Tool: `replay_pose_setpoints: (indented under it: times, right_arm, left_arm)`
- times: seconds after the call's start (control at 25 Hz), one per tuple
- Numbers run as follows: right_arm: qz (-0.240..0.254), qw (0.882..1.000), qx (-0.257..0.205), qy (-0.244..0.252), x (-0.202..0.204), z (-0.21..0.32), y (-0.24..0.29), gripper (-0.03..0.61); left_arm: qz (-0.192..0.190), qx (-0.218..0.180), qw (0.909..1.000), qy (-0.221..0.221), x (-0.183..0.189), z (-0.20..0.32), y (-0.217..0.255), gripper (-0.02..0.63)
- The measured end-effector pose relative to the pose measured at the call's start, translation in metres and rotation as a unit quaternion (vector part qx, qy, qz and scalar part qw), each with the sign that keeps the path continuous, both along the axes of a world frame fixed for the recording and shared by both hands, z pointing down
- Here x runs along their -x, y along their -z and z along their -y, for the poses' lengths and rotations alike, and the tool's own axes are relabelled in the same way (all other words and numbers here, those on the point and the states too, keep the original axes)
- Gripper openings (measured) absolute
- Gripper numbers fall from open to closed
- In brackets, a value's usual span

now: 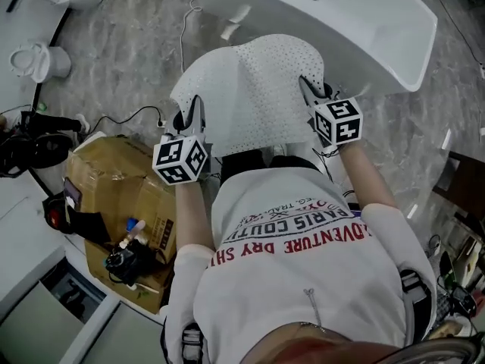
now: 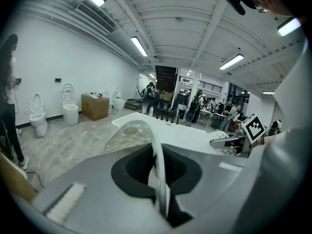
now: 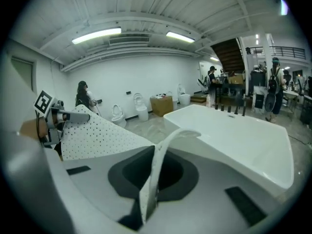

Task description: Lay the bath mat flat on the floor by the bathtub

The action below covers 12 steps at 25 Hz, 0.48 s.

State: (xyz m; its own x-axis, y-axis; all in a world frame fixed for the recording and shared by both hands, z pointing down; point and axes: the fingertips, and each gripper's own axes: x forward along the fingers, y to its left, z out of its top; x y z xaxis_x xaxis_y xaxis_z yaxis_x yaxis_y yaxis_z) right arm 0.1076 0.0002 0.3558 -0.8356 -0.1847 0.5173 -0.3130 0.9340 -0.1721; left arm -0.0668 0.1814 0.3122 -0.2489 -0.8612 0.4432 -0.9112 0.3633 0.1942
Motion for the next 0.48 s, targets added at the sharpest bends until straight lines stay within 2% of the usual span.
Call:
replay_pose_setpoints:
  times: [0.24,0.48]
  right_arm:
    - [-0.033,0.996,0.018,-0.081,0.045,0.043,-0.029,0.017]
    - [-0.072,0.978,0.047,-0.189,0.064,0.076,-0.063,0.017]
  left_arm:
    - [-0.029,0.016,0.9962,-0.080,0.071,0.074,-0.036,0.019]
    - [-0.063,0.046,0.9803,-0.182,0.123,0.149,-0.078,0.019]
